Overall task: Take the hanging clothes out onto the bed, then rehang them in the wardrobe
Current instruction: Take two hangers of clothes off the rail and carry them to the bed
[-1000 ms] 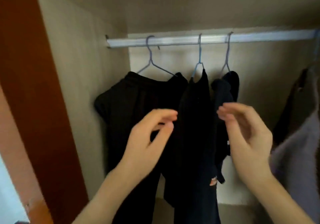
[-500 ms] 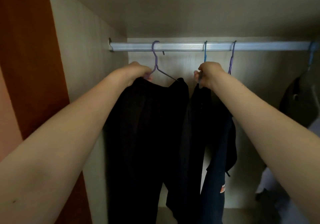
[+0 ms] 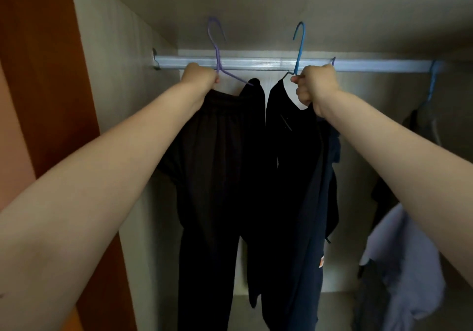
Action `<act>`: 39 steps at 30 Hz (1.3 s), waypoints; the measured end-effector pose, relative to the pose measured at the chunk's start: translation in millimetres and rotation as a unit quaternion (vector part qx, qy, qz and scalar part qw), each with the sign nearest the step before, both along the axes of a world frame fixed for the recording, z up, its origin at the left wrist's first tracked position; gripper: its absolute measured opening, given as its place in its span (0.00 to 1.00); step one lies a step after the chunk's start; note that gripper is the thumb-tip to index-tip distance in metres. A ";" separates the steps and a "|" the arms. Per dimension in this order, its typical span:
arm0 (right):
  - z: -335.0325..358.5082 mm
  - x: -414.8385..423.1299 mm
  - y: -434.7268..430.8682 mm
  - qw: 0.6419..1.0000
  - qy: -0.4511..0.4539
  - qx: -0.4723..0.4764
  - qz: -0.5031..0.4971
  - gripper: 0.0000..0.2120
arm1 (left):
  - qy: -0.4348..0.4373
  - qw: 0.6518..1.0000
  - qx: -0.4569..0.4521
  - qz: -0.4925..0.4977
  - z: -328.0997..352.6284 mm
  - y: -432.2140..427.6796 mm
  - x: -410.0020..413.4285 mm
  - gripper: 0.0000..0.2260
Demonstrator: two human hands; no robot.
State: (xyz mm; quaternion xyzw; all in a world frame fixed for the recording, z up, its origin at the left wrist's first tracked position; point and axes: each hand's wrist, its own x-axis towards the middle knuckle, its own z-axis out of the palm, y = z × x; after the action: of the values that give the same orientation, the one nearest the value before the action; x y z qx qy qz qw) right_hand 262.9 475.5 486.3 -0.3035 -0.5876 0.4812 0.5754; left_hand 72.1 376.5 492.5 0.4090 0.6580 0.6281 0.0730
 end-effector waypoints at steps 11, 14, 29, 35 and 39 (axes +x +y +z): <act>-121.0 32.2 -69.5 0.988 -0.060 -0.102 0.105 0.15 | -0.038 0.997 -0.066 -0.033 -150.1 -79.5 43.7 0.04; -175.4 51.2 -84.3 0.982 -0.080 -0.118 0.121 0.15 | -0.066 0.994 -0.076 -0.037 -205.3 -100.4 50.3 0.10; -377.6 95.5 -213.4 0.961 -0.051 -0.261 -0.071 0.14 | -0.130 0.953 -0.163 -0.218 -396.1 -167.4 77.4 0.11; -420.3 62.6 -298.2 0.918 -0.020 -0.262 -0.298 0.12 | -0.140 0.876 -0.199 -0.416 -430.6 -189.8 58.9 0.10; -422.6 24.5 -383.0 0.859 0.001 -0.256 -0.444 0.14 | -0.126 0.805 -0.205 -0.543 -426.9 -218.1 38.2 0.11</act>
State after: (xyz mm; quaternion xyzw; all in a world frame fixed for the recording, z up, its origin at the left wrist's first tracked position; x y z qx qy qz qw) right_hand 287.4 92.5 63.6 -0.6679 -0.2462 0.3085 0.6310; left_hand 110.3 158.4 65.6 0.5920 0.4270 0.3823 0.5666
